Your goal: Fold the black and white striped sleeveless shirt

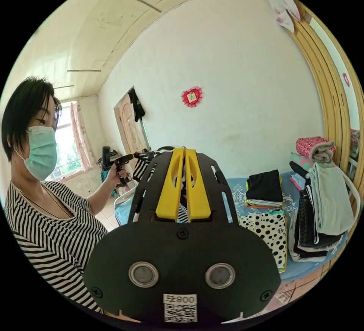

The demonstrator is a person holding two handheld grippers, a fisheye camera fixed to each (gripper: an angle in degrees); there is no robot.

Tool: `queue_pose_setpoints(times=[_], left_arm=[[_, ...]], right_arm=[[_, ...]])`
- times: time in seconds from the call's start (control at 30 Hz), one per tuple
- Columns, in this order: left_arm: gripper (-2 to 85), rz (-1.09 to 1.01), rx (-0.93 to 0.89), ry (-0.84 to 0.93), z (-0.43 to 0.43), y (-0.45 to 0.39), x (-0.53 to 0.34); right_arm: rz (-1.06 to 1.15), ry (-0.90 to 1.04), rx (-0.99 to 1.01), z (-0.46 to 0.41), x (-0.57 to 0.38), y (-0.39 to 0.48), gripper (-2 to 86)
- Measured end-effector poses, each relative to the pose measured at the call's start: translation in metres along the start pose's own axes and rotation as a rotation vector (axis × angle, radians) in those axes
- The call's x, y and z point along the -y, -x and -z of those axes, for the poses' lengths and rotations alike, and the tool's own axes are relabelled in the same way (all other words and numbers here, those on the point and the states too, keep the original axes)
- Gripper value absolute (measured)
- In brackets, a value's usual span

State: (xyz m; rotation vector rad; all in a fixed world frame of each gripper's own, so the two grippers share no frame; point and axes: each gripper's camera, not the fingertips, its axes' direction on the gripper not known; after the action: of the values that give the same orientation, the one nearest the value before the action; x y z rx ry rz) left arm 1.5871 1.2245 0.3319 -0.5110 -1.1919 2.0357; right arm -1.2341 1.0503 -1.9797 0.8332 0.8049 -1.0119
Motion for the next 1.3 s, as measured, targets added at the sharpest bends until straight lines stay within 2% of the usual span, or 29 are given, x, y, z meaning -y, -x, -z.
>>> queue_pose_setpoints(times=[0.27,0.67,0.97,1.3], left_arm=[[0.6,-0.131,0.159,-0.219,0.217,-0.065,-0.102],[0.7,-0.272,0.323,-0.351,0.408,-0.16,-0.276],[0.7,-0.347,0.479,-0.436,0.457,-0.207,-0.411],[0.5,-0.322,0.518,-0.4,0.401,-0.163,-0.497]], right_arm=[[0.163,-0.053,0.089,-0.022,0.061,0.052,0.1],[0.335,-0.149,0.183,-0.056,0.075,0.121,0.0],[0.485,-0.211,0.218,-0.113,0.049,0.163,0.0],[0.465,-0.172,0.253,-0.276,0.016,0.168,0.0]])
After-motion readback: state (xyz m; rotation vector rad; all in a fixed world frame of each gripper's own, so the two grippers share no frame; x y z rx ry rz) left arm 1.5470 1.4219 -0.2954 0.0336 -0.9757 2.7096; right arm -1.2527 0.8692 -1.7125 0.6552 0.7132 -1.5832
